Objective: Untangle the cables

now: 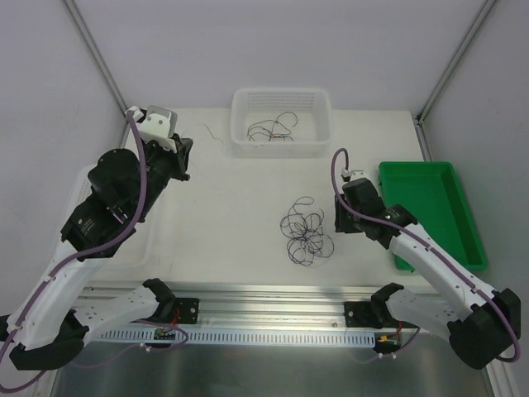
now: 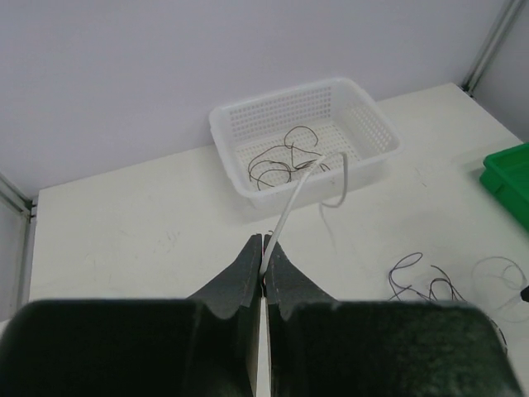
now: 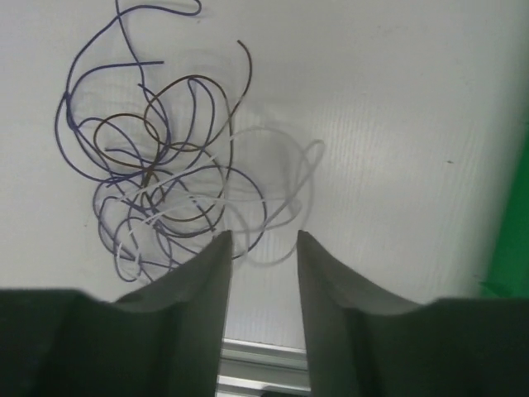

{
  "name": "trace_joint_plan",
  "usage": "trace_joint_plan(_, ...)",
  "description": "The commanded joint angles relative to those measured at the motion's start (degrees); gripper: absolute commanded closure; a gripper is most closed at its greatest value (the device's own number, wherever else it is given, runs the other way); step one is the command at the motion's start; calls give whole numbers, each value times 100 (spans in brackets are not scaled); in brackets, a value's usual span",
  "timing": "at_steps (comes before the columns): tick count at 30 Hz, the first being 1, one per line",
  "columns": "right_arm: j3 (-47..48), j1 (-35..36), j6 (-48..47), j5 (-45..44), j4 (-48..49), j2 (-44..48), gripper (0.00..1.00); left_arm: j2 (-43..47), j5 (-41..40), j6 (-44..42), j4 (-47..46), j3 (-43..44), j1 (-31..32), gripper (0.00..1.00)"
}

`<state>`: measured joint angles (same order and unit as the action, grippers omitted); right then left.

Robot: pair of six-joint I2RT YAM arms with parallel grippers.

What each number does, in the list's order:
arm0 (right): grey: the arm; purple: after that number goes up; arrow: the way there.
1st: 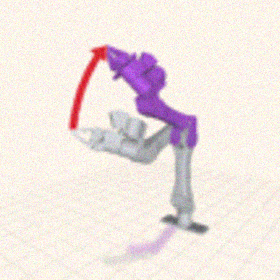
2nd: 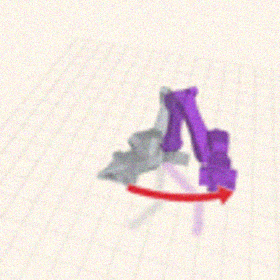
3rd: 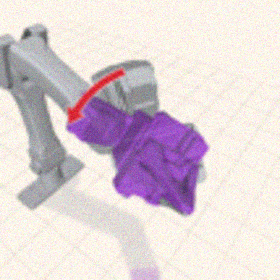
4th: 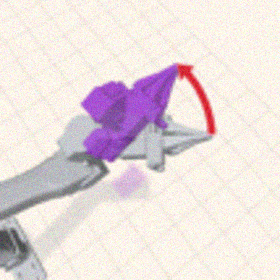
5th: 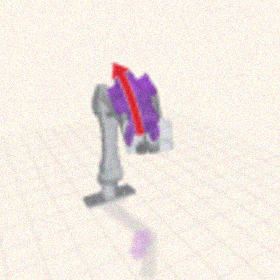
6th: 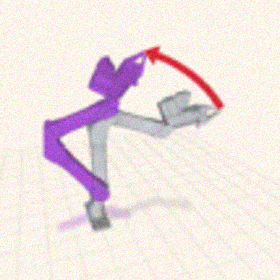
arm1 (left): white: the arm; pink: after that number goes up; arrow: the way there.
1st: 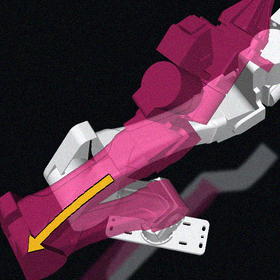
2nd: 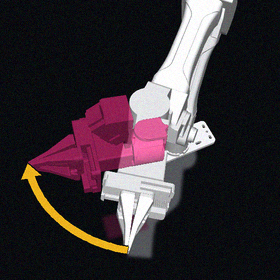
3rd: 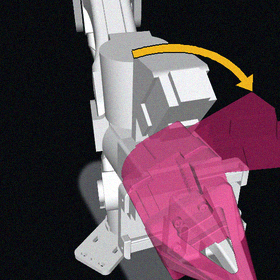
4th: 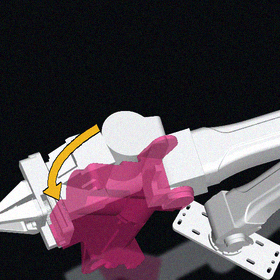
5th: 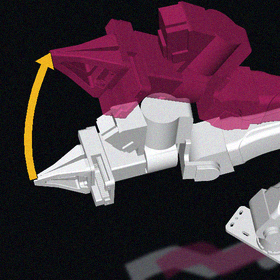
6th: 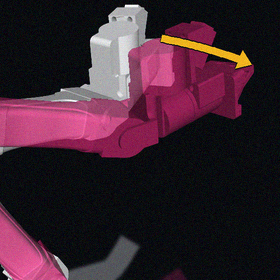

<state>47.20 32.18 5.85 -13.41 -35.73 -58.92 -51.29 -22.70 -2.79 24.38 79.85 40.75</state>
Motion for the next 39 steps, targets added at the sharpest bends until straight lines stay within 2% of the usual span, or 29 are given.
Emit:
trace_joint_plan(1,175,68,-136,637,294,117,52,-92,529,-12,207,-223,-59,100)
trace_joint_plan(2,210,130,-171,742,277,248,42,-127,599,32,207,-320,-59,100)
trace_joint_plan(5,368,235,-382,1085,276,512,29,-197,766,68,216,-698,-59,100)
trace_joint_plan(7,448,306,-496,1288,312,758,27,-232,1038,59,199,-918,-59,100)
trace_joint_plan(9,571,411,-541,1902,443,898,23,-259,1389,6,207,-1033,-59,100)
trace_joint_plan(14,825,841,-839,2473,1127,812,14,-329,1926,-248,207,-1244,-59,100)
trace_joint_plan(21,1080,1430,-954,2931,2481,-145,12,-303,2507,-284,199,-1420,-50,100)
trace_joint_plan(27,1169,1835,-1094,2897,3738,-971,11,-373,2674,-214,190,-1525,-111,100)
trace_joint_plan(31,1282,1993,-1191,2642,4021,-1368,10,-408,3051,-117,137,-1587,-365,100)
trace_joint_plan(37,1581,2239,-1331,2370,4143,-1964,10,-426,4149,270,-30,-1570,-1007,100)
trace_joint_plan(39,1660,2310,-1332,2334,4222,-2106,10,-382,4203,444,-109,-1596,-1052,100)
